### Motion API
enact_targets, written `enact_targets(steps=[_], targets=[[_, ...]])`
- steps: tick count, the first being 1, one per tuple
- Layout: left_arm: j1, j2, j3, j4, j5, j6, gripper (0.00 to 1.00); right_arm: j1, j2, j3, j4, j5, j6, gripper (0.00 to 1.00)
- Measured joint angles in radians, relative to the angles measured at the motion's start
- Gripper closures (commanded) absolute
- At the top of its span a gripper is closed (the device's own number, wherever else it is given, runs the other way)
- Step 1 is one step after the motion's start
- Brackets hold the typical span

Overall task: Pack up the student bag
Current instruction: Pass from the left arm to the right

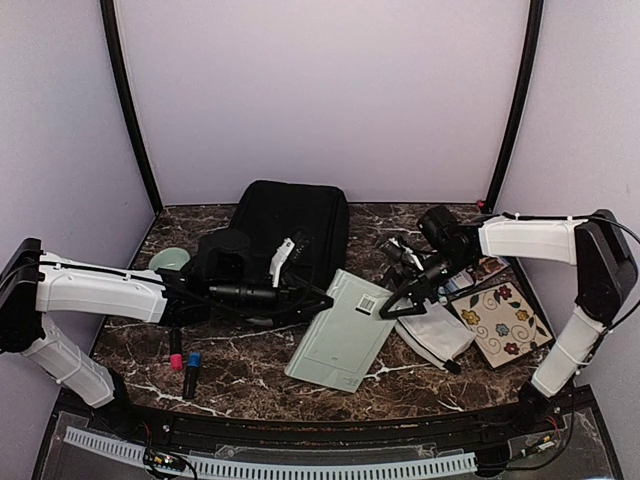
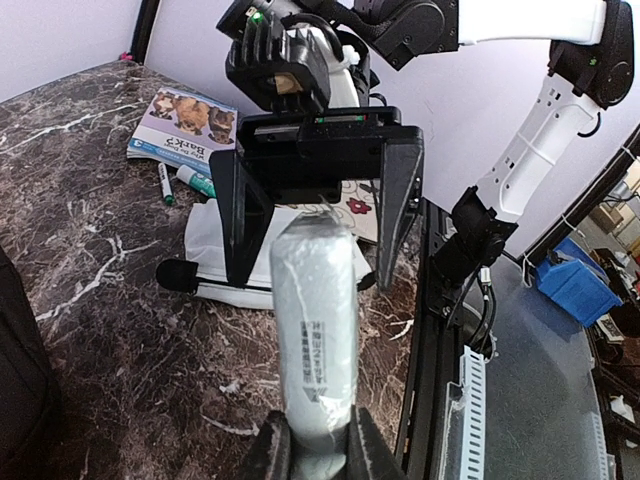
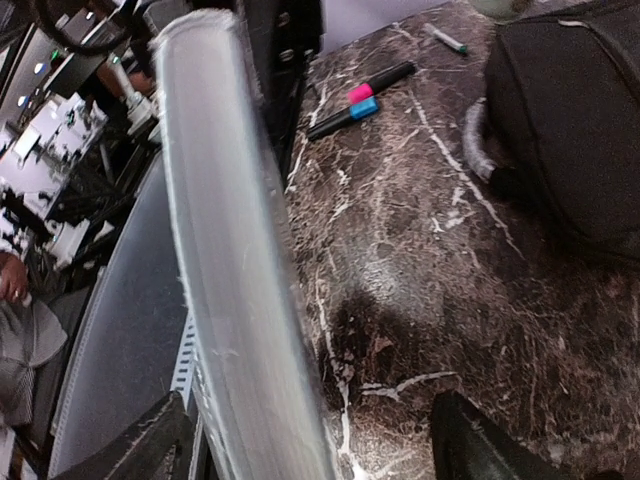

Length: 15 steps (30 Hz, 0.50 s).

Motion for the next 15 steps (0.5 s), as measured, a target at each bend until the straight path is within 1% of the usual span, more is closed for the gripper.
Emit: enact_targets(steps=[2,3,7,10,11,12,13,14,15], targets=[[0.0,0.0,0.001,-0.002,0.013,0.012,1.0,0.029,0.004,0.009,-0.033,0.003,-0.03,0.35],[0.002,0.0,0.002,-0.003,0.02,0.018,1.0,0.042,0.005,0.014,-0.043,0.004,-0.039,0.42],[0.008,0.0,0.007,-0.016,0.041,0.04,1.0,0.063,0.005,0.032,-0.083,0.002,-0.077,0.8],[0.014,0.0,0.008,-0.026,0.051,0.052,1.0,0.063,0.006,0.05,-0.117,0.012,-0.114,0.94],[0.018,0.0,0.008,-0.033,0.06,0.054,0.96,0.063,0.005,0.058,-0.134,0.019,-0.122,0.98],[0.02,0.0,0.009,-0.038,0.064,0.056,0.82,0.066,0.005,0.065,-0.142,0.029,-0.13,1.0],[0.021,0.0,0.01,-0.042,0.066,0.062,0.69,0.067,0.007,0.072,-0.153,0.036,-0.142,1.0],[0.021,0.0,0.014,-0.051,0.067,0.068,0.62,0.067,0.007,0.08,-0.166,0.043,-0.15,1.0],[0.021,0.0,0.022,-0.065,0.068,0.076,0.58,0.067,0.009,0.087,-0.178,0.048,-0.158,1.0]])
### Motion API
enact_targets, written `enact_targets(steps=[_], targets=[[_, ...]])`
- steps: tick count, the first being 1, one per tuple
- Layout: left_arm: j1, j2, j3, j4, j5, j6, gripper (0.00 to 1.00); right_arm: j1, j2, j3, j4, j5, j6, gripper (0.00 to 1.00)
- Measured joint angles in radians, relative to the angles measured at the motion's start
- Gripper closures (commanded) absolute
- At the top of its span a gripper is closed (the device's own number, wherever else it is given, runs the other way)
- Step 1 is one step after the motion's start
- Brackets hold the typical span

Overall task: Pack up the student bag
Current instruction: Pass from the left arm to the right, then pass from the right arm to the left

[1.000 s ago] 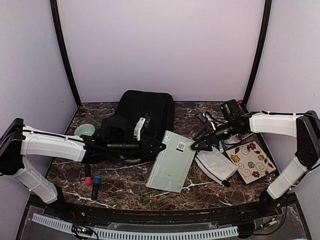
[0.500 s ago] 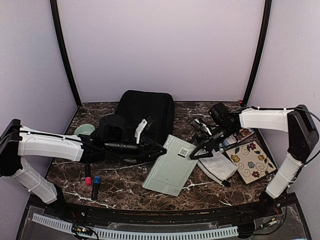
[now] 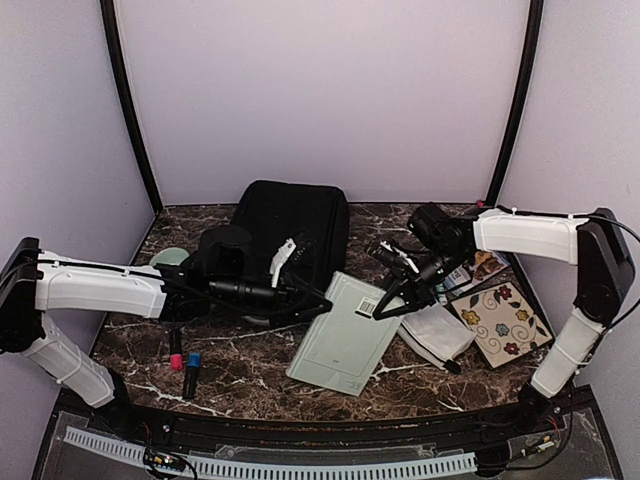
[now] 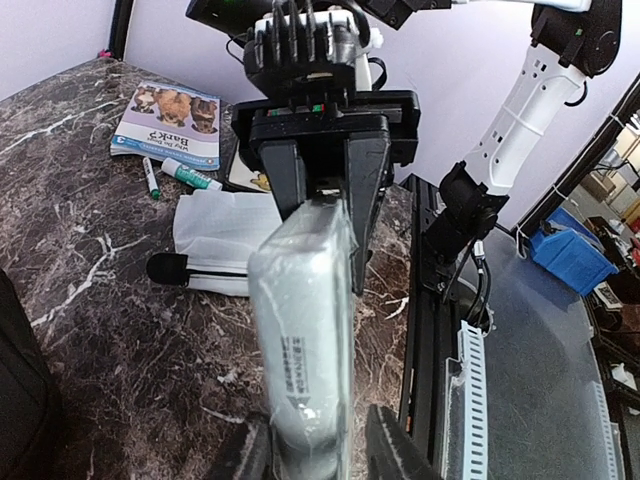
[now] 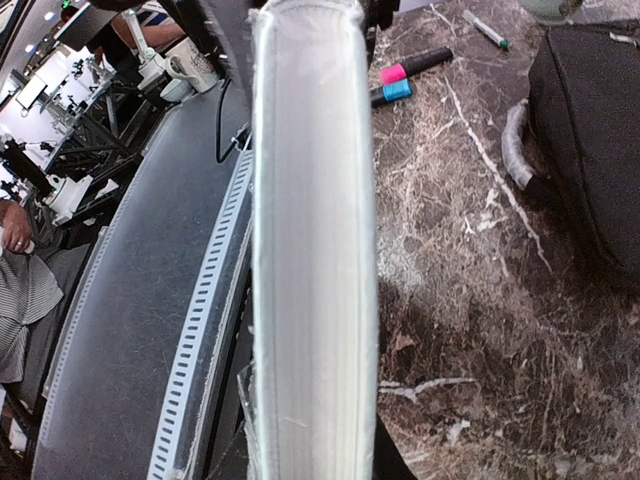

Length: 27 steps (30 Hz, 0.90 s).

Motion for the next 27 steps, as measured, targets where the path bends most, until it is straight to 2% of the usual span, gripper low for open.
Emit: enact_targets(steps=[6,16,18,20,24,27], targets=[[0.0,0.0,0.034,-0.07,0.029,0.045,0.43,-0.003,0.017,0.043,-0.088,0.036,-0.024,1.0],[0.0,0.065,0.061,-0.117,0.064,0.071,0.4,-0.003,0.024,0.087,-0.126,0.059,-0.027,1.0],[0.0,0.087,0.066,-0.114,0.067,0.071,0.44,-0.003,0.025,0.09,-0.127,0.059,-0.027,1.0],[0.0,0.104,0.067,-0.106,0.072,0.067,0.52,-0.003,0.025,0.09,-0.13,0.059,-0.027,1.0],[0.0,0.145,0.093,-0.097,0.096,0.062,0.75,-0.003,0.025,0.09,-0.134,0.063,-0.026,1.0],[0.001,0.163,0.113,-0.096,0.118,0.053,0.88,-0.003,0.025,0.09,-0.134,0.069,-0.03,0.97]])
